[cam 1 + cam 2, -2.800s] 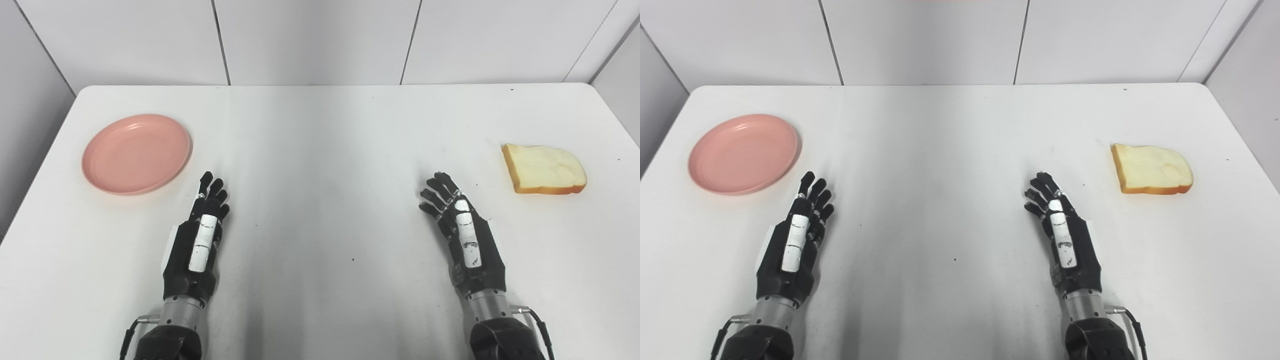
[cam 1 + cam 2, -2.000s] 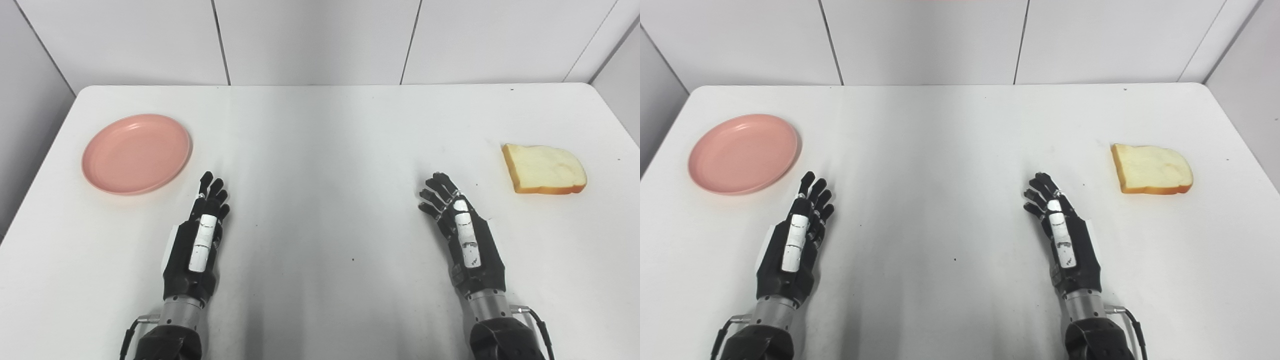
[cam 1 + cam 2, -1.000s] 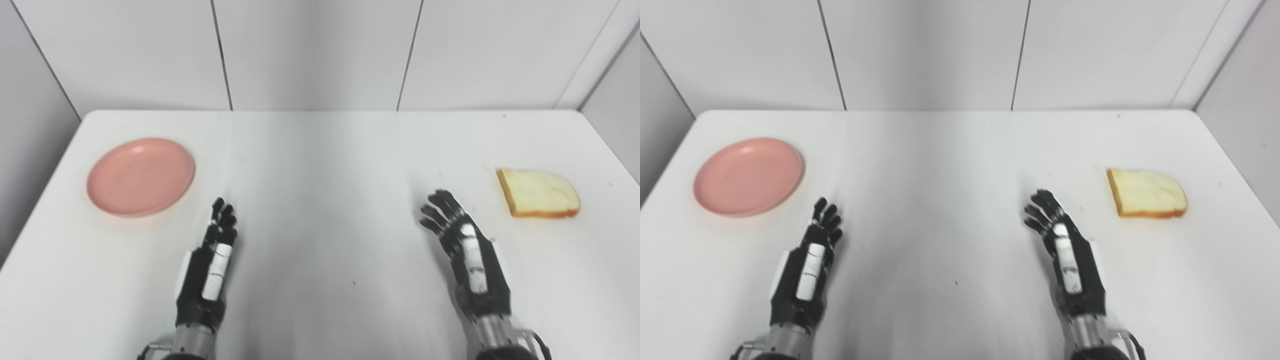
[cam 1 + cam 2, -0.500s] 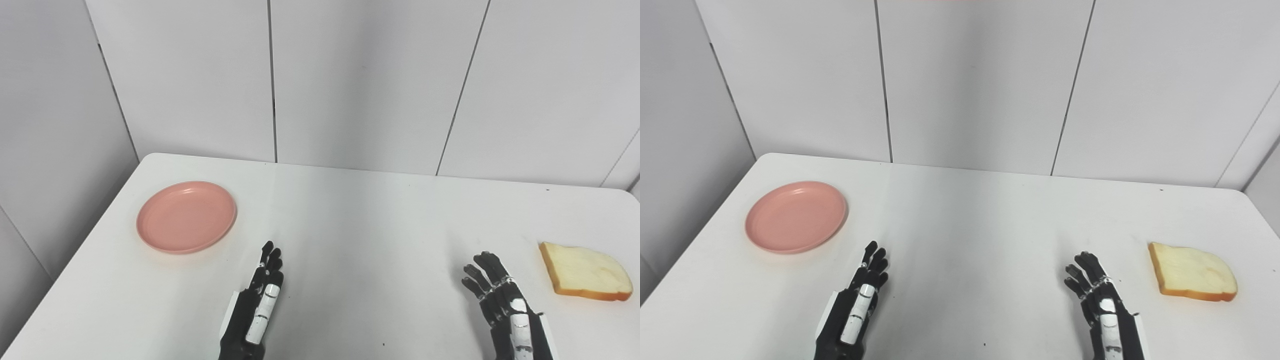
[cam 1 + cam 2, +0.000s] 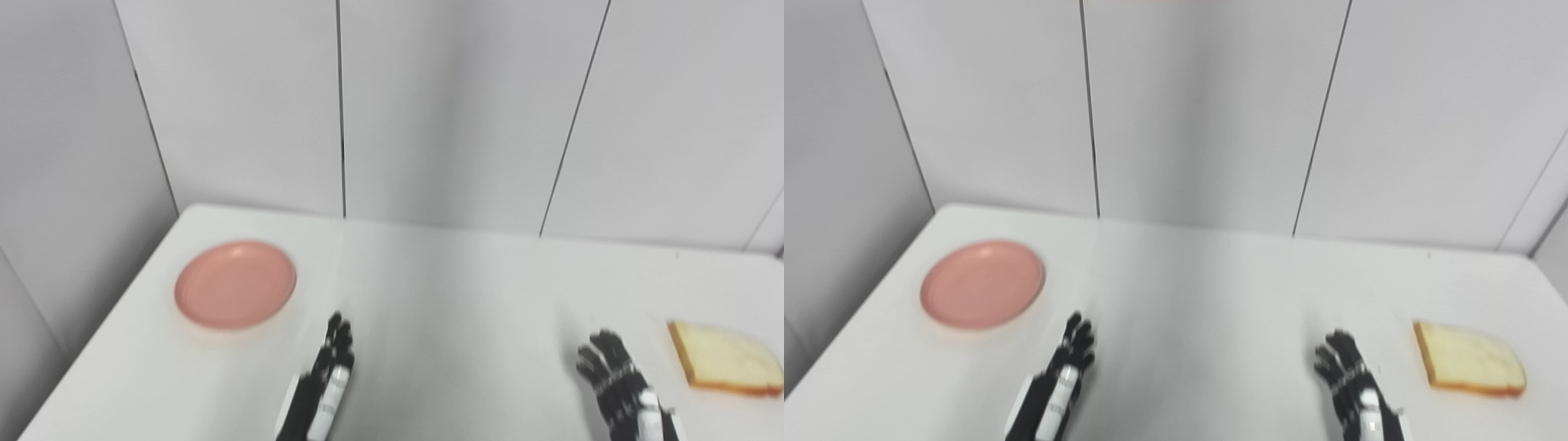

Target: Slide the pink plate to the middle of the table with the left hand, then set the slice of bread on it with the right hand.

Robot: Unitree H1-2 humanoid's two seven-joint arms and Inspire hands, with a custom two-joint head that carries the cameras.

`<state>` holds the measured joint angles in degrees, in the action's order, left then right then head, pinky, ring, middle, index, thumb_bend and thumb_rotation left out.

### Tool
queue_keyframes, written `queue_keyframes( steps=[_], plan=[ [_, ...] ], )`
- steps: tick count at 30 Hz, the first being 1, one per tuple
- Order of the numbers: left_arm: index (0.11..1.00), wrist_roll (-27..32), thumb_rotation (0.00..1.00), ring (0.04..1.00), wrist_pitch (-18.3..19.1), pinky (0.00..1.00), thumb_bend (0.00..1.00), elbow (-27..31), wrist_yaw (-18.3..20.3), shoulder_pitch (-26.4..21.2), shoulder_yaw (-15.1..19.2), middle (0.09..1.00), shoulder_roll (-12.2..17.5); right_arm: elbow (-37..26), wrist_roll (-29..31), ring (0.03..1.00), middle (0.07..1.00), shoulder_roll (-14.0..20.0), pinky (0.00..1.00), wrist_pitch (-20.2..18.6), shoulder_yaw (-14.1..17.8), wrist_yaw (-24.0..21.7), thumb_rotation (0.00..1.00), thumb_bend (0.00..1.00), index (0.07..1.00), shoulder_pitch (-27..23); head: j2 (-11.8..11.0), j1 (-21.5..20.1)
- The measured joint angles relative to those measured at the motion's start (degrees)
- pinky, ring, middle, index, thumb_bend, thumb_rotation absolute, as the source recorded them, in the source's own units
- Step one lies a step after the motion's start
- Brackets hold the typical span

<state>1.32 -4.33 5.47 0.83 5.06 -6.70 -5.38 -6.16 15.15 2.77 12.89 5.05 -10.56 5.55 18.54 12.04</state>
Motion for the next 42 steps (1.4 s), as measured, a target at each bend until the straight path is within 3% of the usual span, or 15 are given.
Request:
queue_keyframes(
  steps=[3, 7, 10, 15, 24, 32, 34, 37, 42],
  plan=[
    [1.0, 0.0, 0.84, 0.961, 0.0, 0.95, 0.9, 0.1, -0.4, -0.5, 1.7, 0.968, -0.1, 0.1, -0.1, 0.857, 0.886, 0.0, 0.86, 0.0, -0.3, 0.0, 0.9, 0.76, 0.853, -0.3, -1.0, 0.1],
    [1.0, 0.0, 0.86, 0.964, 0.0, 0.96, 0.89, 0.0, -1.0, -3.6, 5.8, 0.97, 1.0, 0.1, -0.1, 0.859, 0.888, 0.0, 0.86, 0.0, -0.4, 0.0, 0.9, 0.76, 0.858, -0.3, -2.0, 0.2],
    [0.972, 0.1, 0.86, 0.946, -0.1, 0.92, 0.93, -0.8, -1.2, -7.7, 9.2, 0.954, 3.2, 0.1, -0.1, 0.858, 0.885, 0.0, 0.86, 0.1, -0.4, 0.0, 0.9, 0.76, 0.856, -0.3, -2.5, 0.2],
    [0.954, 3.7, 0.86, 0.969, -0.1, 0.96, 0.93, -1.4, -1.3, -15.6, 14.7, 0.959, 7.1, 0.1, -0.2, 0.847, 0.868, 0.0, 0.85, 0.3, -0.4, 0.1, 0.89, 0.74, 0.847, -0.3, -2.6, 0.0],
    [0.951, 4.9, 0.87, 0.934, -0.1, 0.91, 0.98, -4.4, -1.5, -24.3, 19.5, 0.955, 12.7, 0.2, -0.2, 0.845, 0.864, 0.0, 0.85, 1.4, -0.4, 0.2, 0.89, 0.75, 0.84, -0.3, -1.8, 0.0],
    [0.928, 4.8, 0.86, 0.947, -1.0, 0.91, 0.91, -18.2, -2.1, -29.3, 23.5, 0.95, 21.2, 0.2, -0.2, 0.84, 0.863, 0.0, 0.84, 1.5, -0.4, 0.4, 0.89, 0.74, 0.836, -0.3, -1.7, -0.2],
    [0.912, 4.0, 0.86, 0.92, -2.3, 0.88, 0.9, -23.0, -2.1, -30.4, 23.3, 0.931, 23.3, 0.2, -0.3, 0.835, 0.858, 0.0, 0.84, 1.5, -0.4, 0.4, 0.9, 0.74, 0.832, -0.3, -1.6, -0.4],
    [0.91, 3.2, 0.84, 0.924, -5.1, 0.91, 0.87, -30.1, -1.9, -31.8, 23.0, 0.929, 26.0, 0.2, -0.3, 0.833, 0.855, 0.0, 0.84, 1.6, -0.4, 0.4, 0.89, 0.76, 0.826, -0.3, -1.6, -0.5],
    [0.931, 4.4, 0.84, 0.931, -10.4, 0.89, 0.95, -43.8, 0.3, -35.4, 23.5, 0.943, 29.1, 0.2, -0.3, 0.834, 0.856, 0.0, 0.84, 1.8, -0.4, 0.4, 0.89, 0.76, 0.829, -0.3, -1.3, -1.0]
  ],
)
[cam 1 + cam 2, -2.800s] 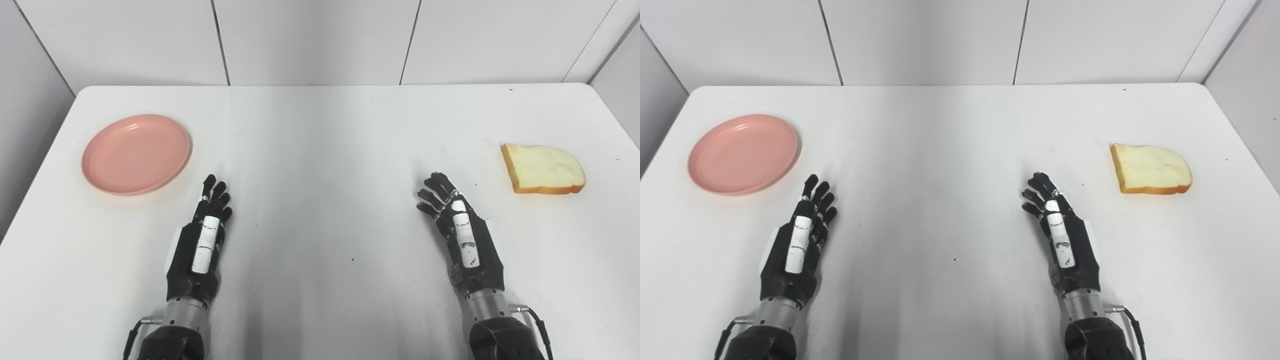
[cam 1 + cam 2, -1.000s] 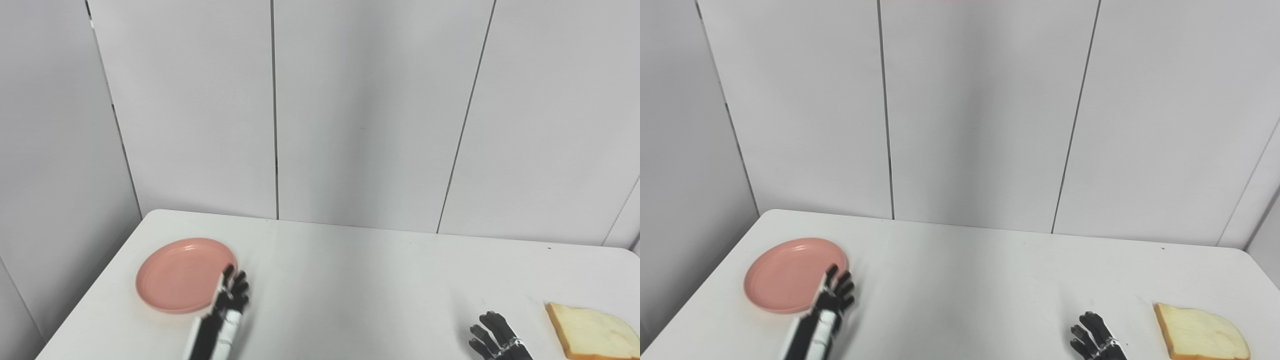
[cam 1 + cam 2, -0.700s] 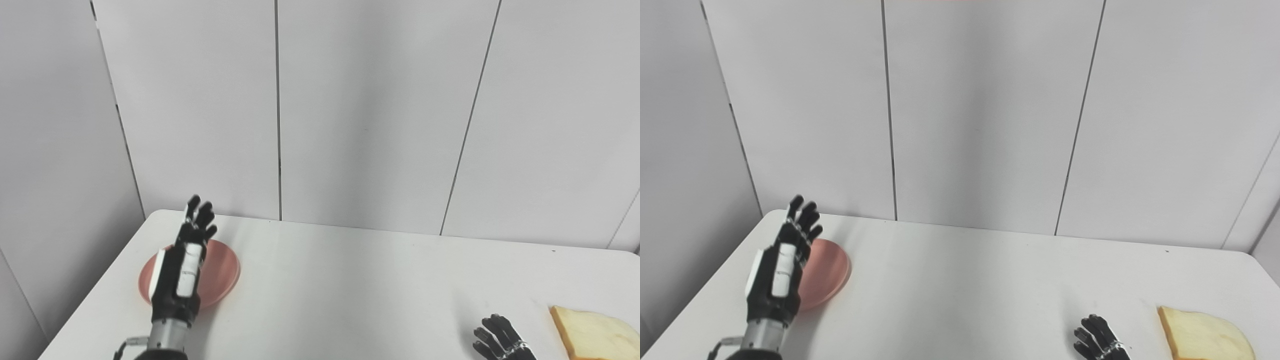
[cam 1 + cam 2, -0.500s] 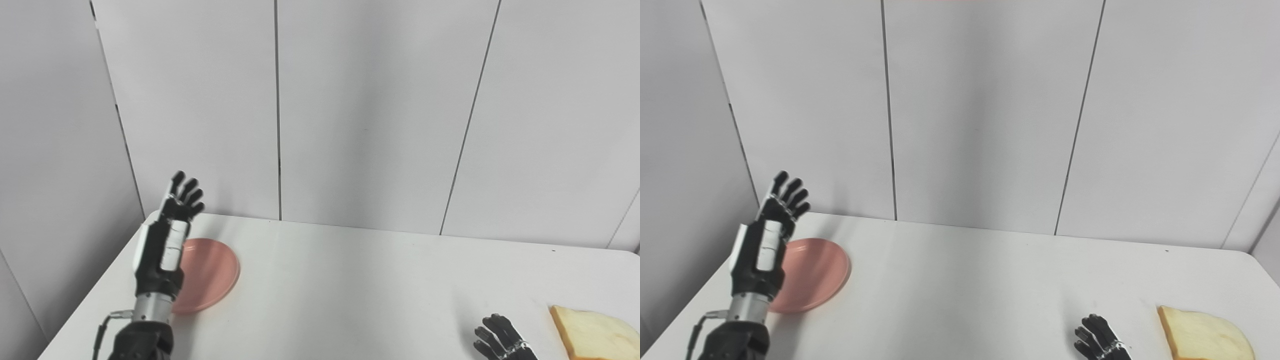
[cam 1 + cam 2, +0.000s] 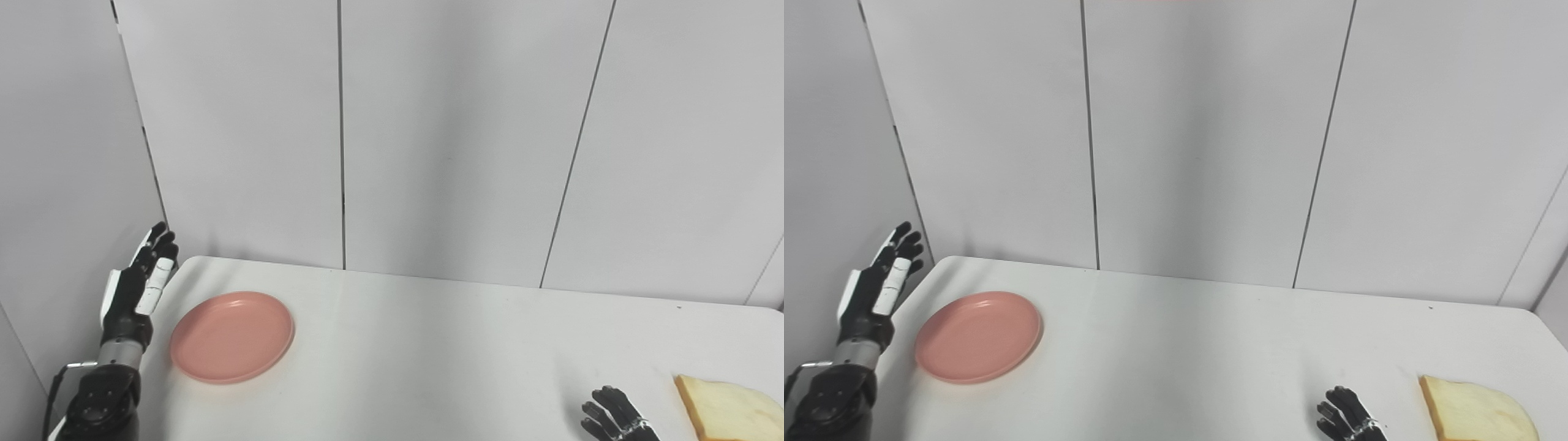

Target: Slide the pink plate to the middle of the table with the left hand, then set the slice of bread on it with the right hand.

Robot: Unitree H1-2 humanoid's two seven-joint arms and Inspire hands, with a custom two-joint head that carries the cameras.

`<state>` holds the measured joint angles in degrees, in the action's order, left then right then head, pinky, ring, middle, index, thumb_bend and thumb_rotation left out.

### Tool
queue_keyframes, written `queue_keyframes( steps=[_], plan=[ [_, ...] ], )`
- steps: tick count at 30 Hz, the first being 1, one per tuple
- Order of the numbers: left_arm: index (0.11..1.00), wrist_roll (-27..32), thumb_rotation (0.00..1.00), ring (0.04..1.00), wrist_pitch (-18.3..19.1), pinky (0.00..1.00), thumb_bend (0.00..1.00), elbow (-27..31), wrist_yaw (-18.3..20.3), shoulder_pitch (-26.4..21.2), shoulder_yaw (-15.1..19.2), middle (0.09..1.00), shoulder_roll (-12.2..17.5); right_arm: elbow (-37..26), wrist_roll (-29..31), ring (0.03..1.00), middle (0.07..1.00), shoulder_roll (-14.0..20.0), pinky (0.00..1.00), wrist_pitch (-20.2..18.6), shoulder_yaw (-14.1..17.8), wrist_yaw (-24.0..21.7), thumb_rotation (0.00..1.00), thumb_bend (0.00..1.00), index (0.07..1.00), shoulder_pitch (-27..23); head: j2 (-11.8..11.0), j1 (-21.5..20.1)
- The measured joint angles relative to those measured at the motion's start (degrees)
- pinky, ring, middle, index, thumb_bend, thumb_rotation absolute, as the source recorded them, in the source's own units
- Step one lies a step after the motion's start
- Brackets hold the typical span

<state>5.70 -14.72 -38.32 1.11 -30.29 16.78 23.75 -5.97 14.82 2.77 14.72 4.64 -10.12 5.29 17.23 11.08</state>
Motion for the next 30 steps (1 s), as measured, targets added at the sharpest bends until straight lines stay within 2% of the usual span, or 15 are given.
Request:
queue_keyframes(
  steps=[3, 7, 10, 14, 20, 30],
  plan=[
    [0.952, 2.8, 0.86, 0.967, -1.0, 0.94, 0.93, -6.0, 1.1, -1.7, 1.4, 0.971, 0.1, 0.0, 0.0, 0.833, 0.855, 0.0, 0.84, 0.3, 0.0, 0.0, 0.89, 0.76, 0.829, 0.0, 0.1, -0.3],
    [0.946, 7.4, 0.86, 0.963, -1.7, 0.95, 0.92, -13.9, 2.7, -4.2, 4.1, 0.975, 0.1, 0.1, 0.0, 0.823, 0.847, 0.0, 0.83, 0.8, 0.0, 0.0, 0.88, 0.77, 0.824, 0.0, 0.5, -0.4],
    [0.974, 10.6, 0.85, 0.997, -2.5, 0.97, 0.96, -17.2, 4.5, -4.9, 5.9, 0.998, 0.0, 0.1, 0.0, 0.823, 0.85, 0.0, 0.83, 0.9, 0.0, 0.0, 0.88, 0.76, 0.827, 0.1, 0.7, -0.5],
    [0.98, 13.7, 0.84, 0.991, -3.4, 0.96, 0.97, -21.1, 6.0, -5.8, 7.3, 0.989, 0.0, 0.1, 0.0, 0.827, 0.855, 0.0, 0.83, 1.0, 0.0, 0.0, 0.89, 0.75, 0.829, 0.1, 1.1, -0.9],
    [0.97, 15.6, 0.83, 0.949, -4.0, 0.91, 0.94, -21.7, 6.2, -6.4, 7.8, 0.957, -0.9, 0.1, -0.1, 0.818, 0.847, 0.0, 0.82, 1.1, 0.0, 0.0, 0.88, 0.75, 0.823, 0.1, 1.3, -1.1],
    [0.965, 15.6, 0.85, 0.941, -6.1, 0.89, 0.89, -22.0, 7.3, -6.7, 6.1, 0.946, -2.6, 0.1, -0.2, 0.804, 0.831, 0.0, 0.8, 1.2, 0.0, 0.0, 0.87, 0.76, 0.809, 0.1, 1.6, -1.9]
  ],
)
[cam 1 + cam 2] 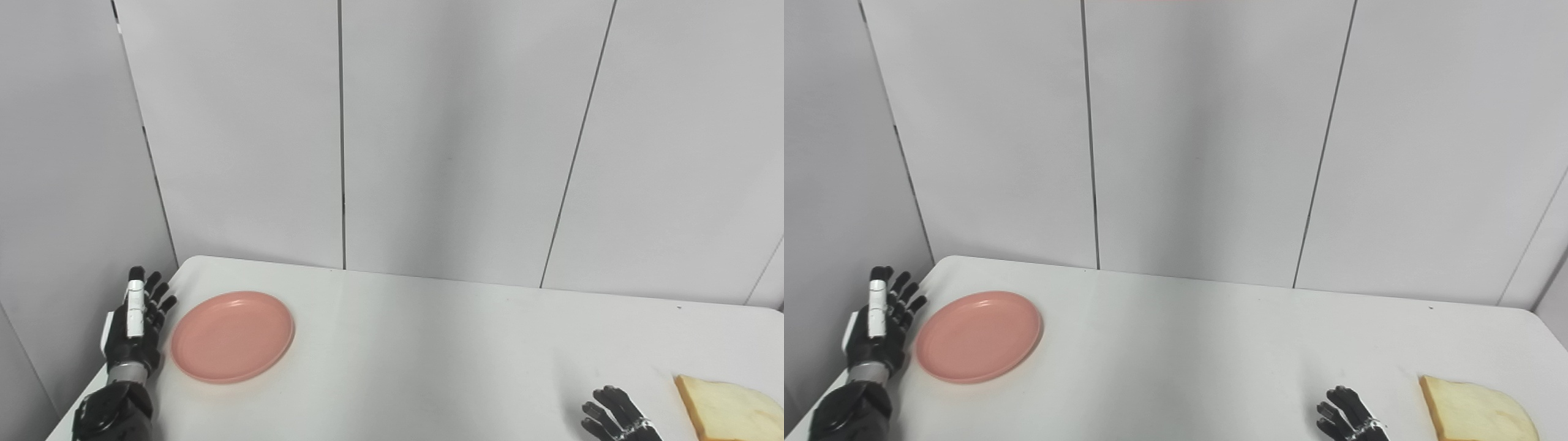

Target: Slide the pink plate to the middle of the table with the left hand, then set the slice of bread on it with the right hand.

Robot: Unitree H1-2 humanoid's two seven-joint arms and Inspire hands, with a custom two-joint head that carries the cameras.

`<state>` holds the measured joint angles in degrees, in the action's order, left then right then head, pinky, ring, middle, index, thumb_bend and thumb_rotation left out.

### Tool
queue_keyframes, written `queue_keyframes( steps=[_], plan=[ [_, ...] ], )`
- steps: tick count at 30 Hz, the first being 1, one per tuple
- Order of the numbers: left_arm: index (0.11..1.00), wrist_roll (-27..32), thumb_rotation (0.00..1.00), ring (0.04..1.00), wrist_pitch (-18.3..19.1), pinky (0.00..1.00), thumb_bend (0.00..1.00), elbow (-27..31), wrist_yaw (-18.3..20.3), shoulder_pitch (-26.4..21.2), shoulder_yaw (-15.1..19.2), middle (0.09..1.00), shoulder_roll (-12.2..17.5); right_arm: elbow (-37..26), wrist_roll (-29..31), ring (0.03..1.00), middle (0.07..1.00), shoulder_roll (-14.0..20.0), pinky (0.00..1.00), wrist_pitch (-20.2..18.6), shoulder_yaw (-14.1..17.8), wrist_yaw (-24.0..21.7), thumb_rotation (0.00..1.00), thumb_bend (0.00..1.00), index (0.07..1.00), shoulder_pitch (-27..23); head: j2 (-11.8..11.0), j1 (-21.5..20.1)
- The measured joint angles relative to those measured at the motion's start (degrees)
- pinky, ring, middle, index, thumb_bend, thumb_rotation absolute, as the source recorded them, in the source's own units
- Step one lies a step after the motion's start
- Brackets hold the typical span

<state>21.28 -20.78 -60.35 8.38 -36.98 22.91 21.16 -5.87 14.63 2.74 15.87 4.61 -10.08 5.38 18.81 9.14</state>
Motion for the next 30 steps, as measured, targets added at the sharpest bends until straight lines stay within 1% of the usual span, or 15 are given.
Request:
queue_keyframes(
  steps=[1, 2, 3, 5, 7, 11, 14, 15, 17, 22, 24, 27, 29, 30],
  plan=[
    [0.964, 0.0, 0.85, 0.939, -0.1, 0.88, 0.89, 0.0, 0.1, 0.0, -0.1, 0.944, -0.2, 0.0, 0.0, 0.803, 0.83, 0.0, 0.8, 0.0, 0.0, 0.0, 0.87, 0.76, 0.808, 0.0, 0.0, -0.1],
    [0.972, 0.0, 0.81, 0.957, -0.3, 0.92, 0.88, 0.0, 0.2, 0.0, -0.2, 0.951, -0.3, 0.0, 0.0, 0.8, 0.831, 0.0, 0.8, 0.0, 0.0, 0.0, 0.87, 0.75, 0.808, 0.0, 0.0, -0.1],
    [0.975, 0.1, 0.8, 0.964, -0.3, 0.93, 0.87, 0.1, 0.7, -0.1, -0.2, 0.954, -0.5, 0.0, 0.0, 0.799, 0.831, 0.0, 0.8, 0.0, 0.0, 0.0, 0.87, 0.75, 0.808, 0.0, 0.1, -0.2],
    [0.978, 0.5, 0.8, 0.963, -0.3, 0.91, 0.86, 0.2, 1.6, -0.1, -0.2, 0.95, -0.9, 0.0, 0.0, 0.807, 0.837, 0.0, 0.8, 0.0, 0.0, 0.0, 0.87, 0.75, 0.81, 0.0, 0.2, -0.3],
    [0.973, 0.8, 0.8, 0.95, -0.4, 0.9, 0.86, 0.3, 2.1, -0.1, -0.2, 0.941, -1.3, 0.0, 0.0, 0.807, 0.837, 0.0, 0.8, 0.0, 0.0, 0.0, 0.87, 0.75, 0.81, 0.0, 0.4, -0.4],
    [0.965, 1.2, 0.77, 0.928, -0.6, 0.88, 0.9, 0.2, 2.9, -0.2, -0.4, 0.932, -1.7, 0.0, -0.1, 0.803, 0.832, 0.0, 0.8, 0.0, -0.1, 0.0, 0.87, 0.76, 0.808, 0.0, 0.5, -0.9],
    [0.952, 1.2, 0.78, 0.907, -0.9, 0.87, 0.92, -0.3, 2.9, -0.5, -0.8, 0.912, -1.7, 0.0, -0.6, 0.799, 0.829, 0.0, 0.79, 0.0, -0.1, 0.0, 0.87, 0.76, 0.808, 0.0, 0.5, -1.1],
    [0.943, 1.2, 0.76, 0.895, -1.1, 0.84, 0.93, -0.9, 2.9, -0.8, -0.9, 0.903, -1.7, 0.0, -0.9, 0.8, 0.83, 0.0, 0.79, 0.0, -0.1, 0.0, 0.87, 0.76, 0.809, 0.0, 0.5, -1.1],
    [0.943, 1.2, 0.76, 0.886, -1.3, 0.82, 0.91, -1.2, 3.0, -0.9, -1.0, 0.905, -1.7, 0.0, -1.2, 0.803, 0.832, 0.0, 0.79, 0.0, -0.2, 0.0, 0.87, 0.77, 0.811, 0.0, 0.6, -1.1],
    [0.948, 1.2, 0.76, 0.912, -1.2, 0.85, 0.87, -1.0, 3.8, -1.0, -1.9, 0.91, -1.9, 0.0, -1.7, 0.793, 0.824, 0.0, 0.78, 0.0, -0.2, 0.0, 0.86, 0.78, 0.803, 0.0, 0.7, -1.4],
    [0.952, 1.1, 0.77, 0.912, -1.2, 0.84, 0.85, -0.9, 3.9, -1.0, -2.7, 0.923, -2.1, 0.0, -1.7, 0.794, 0.826, 0.0, 0.78, 0.0, -0.2, 0.1, 0.85, 0.78, 0.804, 0.0, 0.8, -1.6],
    [0.947, 1.0, 0.77, 0.905, -1.2, 0.83, 0.85, -0.6, 4.0, -1.0, -3.7, 0.925, -2.4, 0.0, -1.7, 0.795, 0.828, -0.1, 0.78, 0.0, -0.2, 0.1, 0.85, 0.78, 0.806, 0.0, 0.9, -1.8],
    [0.943, 0.9, 0.76, 0.89, -1.2, 0.82, 0.85, -0.5, 4.1, -1.0, -4.4, 0.907, -2.5, 0.0, -1.7, 0.791, 0.824, -0.1, 0.78, 0.0, -0.2, 0.1, 0.85, 0.78, 0.804, 0.0, 1.1, -2.0],
    [0.947, 0.8, 0.74, 0.895, -1.2, 0.83, 0.84, -0.5, 4.2, -1.0, -4.7, 0.914, -2.5, 0.0, -1.8, 0.791, 0.826, -0.1, 0.78, 0.0, -0.3, 0.1, 0.86, 0.78, 0.808, 0.0, 1.2, -2.4]
  ],
)
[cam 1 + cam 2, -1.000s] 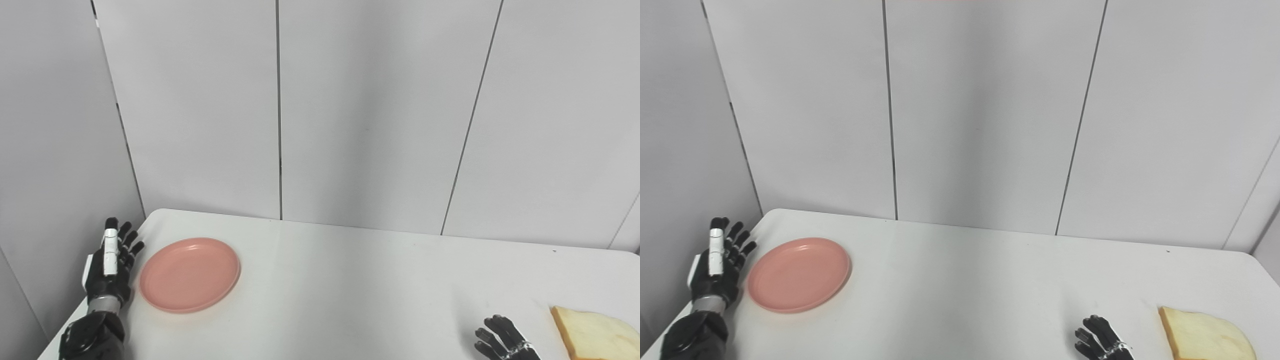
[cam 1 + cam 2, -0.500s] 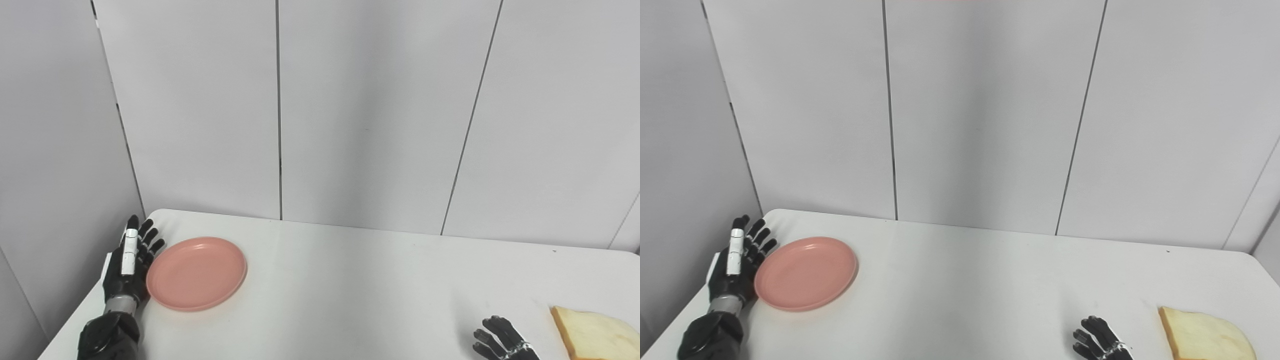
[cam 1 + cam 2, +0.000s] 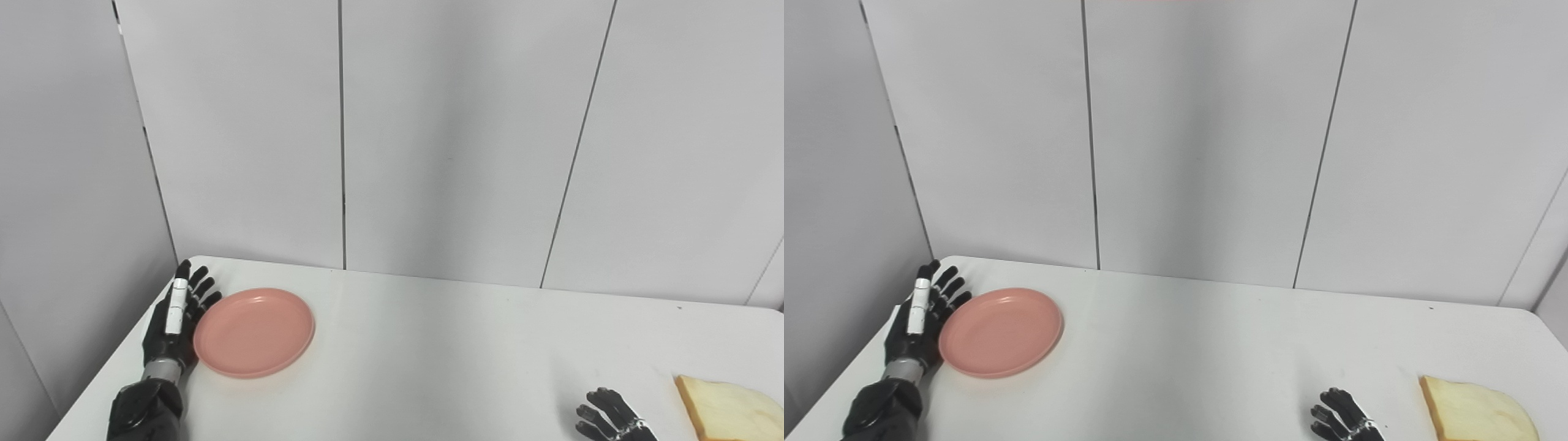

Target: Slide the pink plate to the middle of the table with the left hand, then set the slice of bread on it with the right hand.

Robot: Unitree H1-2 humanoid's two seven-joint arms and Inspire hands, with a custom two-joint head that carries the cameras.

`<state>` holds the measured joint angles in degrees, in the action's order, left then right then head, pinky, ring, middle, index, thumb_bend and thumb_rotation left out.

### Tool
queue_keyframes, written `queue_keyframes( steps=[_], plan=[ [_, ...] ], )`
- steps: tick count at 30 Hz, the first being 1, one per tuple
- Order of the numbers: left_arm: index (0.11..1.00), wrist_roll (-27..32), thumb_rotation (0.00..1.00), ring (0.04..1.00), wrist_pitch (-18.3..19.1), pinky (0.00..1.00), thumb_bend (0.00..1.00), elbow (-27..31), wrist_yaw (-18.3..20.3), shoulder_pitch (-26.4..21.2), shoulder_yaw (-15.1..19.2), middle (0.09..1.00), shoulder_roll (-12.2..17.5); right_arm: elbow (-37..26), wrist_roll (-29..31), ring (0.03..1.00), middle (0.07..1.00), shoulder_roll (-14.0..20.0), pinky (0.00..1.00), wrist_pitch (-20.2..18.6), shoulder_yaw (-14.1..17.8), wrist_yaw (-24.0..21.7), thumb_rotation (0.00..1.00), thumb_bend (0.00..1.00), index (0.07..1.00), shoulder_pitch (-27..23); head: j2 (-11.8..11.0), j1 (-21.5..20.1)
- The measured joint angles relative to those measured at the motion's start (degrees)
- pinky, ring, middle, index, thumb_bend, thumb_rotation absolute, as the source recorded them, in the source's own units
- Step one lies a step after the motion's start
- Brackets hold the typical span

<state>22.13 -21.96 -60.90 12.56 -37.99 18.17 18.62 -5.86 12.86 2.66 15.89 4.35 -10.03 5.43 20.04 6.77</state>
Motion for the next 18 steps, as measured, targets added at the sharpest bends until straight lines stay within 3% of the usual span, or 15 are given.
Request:
queue_keyframes(
  steps=[7, 18],
  plan=[
    [0.925, 0.0, 0.77, 0.87, -0.1, 0.79, 0.85, -0.1, 2.4, -0.3, -1.8, 0.882, -0.5, 0.0, -0.4, 0.792, 0.824, 0.0, 0.77, 0.0, -0.1, 0.0, 0.84, 0.79, 0.791, 0.2, 0.5, -0.6],
    [0.903, -1.1, 0.7, 0.855, 1.2, 0.79, 0.89, 3.0, 2.4, -0.8, -5.0, 0.86, -5.5, 0.0, -1.6, 0.787, 0.82, 0.0, 0.76, 0.0, -0.4, 0.5, 0.85, 0.81, 0.773, 0.5, 1.1, -1.4]
  ],
)
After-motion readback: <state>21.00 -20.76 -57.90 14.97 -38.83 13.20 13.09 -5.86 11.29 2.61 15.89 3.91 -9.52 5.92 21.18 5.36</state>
